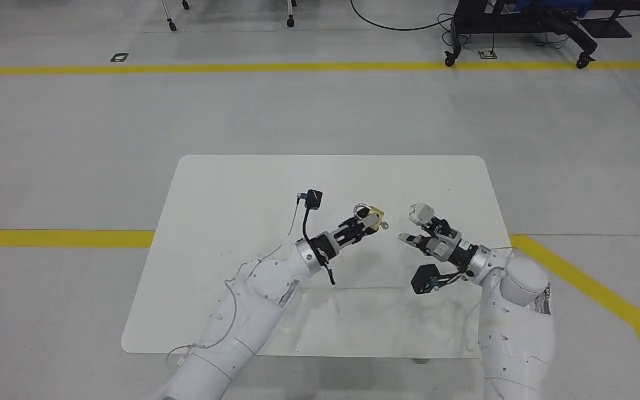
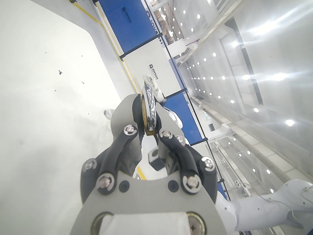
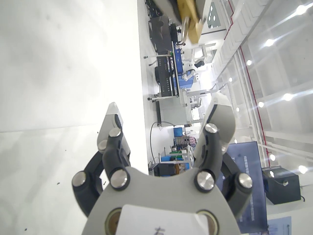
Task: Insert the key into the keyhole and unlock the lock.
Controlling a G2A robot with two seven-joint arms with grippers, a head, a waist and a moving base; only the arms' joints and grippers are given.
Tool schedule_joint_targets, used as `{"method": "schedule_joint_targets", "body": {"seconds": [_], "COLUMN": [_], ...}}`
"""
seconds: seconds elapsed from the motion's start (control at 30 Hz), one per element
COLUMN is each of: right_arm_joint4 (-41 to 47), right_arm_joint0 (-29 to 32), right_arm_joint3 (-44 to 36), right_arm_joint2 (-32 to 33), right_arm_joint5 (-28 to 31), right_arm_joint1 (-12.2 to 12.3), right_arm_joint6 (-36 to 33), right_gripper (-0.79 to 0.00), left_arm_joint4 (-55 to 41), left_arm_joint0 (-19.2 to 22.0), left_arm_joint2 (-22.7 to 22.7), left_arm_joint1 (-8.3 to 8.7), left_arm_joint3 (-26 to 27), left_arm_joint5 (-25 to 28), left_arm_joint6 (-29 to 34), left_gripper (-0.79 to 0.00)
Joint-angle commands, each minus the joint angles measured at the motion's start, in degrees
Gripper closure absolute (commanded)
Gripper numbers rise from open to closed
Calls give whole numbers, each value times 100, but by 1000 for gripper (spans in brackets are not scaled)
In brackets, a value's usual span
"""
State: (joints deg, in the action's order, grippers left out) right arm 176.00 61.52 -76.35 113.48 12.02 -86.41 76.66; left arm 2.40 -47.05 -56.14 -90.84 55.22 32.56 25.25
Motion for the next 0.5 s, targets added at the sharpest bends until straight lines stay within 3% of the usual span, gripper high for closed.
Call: {"method": "schedule_joint_targets", "body": {"seconds": [0.0,0.17,0.47], "right_arm_joint4": [0,0,0], "right_arm_joint0": [207,345,272], "right_arm_joint3": [-454,-798,-598], "right_arm_joint2": [20,-11,-281], "right_arm_joint5": [241,466,597], "right_arm_joint1": [-48,-194,-322], "right_arm_joint6": [273,102,-192], "right_gripper": [-308,-268,-237], "left_arm_joint4": [12,151,308], "left_arm_joint0": [57,144,163], "left_arm_joint2": [28,119,179], "left_arm_joint1": [-17,-59,-90], "left_arm_joint3": [-107,-295,-418], "left_arm_joint5": [53,170,303], "left_arm_joint6": [-56,-237,-423], "left_gripper": [0,0,0]}}
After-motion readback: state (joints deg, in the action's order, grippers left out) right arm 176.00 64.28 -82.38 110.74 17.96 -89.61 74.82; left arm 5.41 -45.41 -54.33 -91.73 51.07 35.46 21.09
